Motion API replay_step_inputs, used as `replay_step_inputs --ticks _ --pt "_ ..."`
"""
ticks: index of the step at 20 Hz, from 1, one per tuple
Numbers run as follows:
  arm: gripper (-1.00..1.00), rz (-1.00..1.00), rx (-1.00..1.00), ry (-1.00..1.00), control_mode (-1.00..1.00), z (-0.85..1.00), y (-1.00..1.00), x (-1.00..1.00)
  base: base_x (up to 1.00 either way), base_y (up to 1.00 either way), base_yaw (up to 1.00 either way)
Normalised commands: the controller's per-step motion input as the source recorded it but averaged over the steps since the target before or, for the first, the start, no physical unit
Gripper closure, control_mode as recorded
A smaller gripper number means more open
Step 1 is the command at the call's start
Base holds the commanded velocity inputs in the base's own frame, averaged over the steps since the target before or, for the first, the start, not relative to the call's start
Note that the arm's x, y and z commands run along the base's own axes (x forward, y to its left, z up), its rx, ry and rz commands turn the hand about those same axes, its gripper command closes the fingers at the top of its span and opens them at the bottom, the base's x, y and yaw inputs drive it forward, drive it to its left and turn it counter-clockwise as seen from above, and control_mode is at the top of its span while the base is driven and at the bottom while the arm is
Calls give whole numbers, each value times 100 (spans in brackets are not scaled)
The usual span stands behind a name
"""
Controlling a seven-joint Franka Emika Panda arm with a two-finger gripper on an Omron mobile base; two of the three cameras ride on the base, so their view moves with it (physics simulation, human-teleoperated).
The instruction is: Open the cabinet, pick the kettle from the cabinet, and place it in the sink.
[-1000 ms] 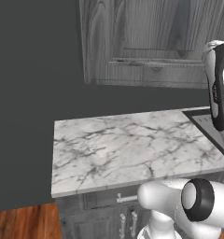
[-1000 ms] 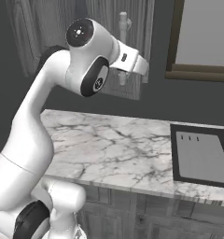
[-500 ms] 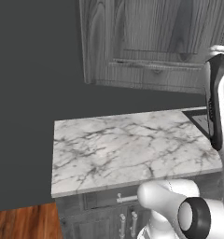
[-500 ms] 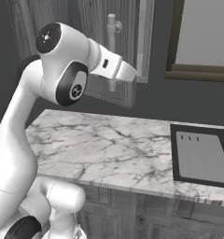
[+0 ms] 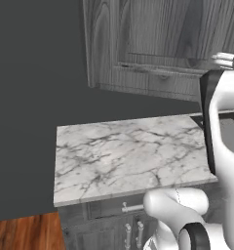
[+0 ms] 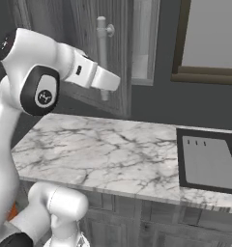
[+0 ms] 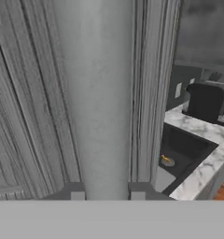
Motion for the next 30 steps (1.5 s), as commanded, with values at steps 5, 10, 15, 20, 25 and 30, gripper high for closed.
replay_step_inputs --ticks 5,10,15,20,25,30 --pt "100 -15 -3 4 -100 4 24 -51 0 0 0" --pt "100 -11 0 0 -100 5 28 -54 0 0 0" --pt "100 -9 -1 -2 -100 2 33 -54 0 0 0" --pt "100 -7 -3 -7 -100 0 38 -53 0 0 0" --pt "100 -2 0 -11 -100 0 39 -50 0 0 0" --pt "100 0 2 -8 -100 -1 22 -39 0 0 0"
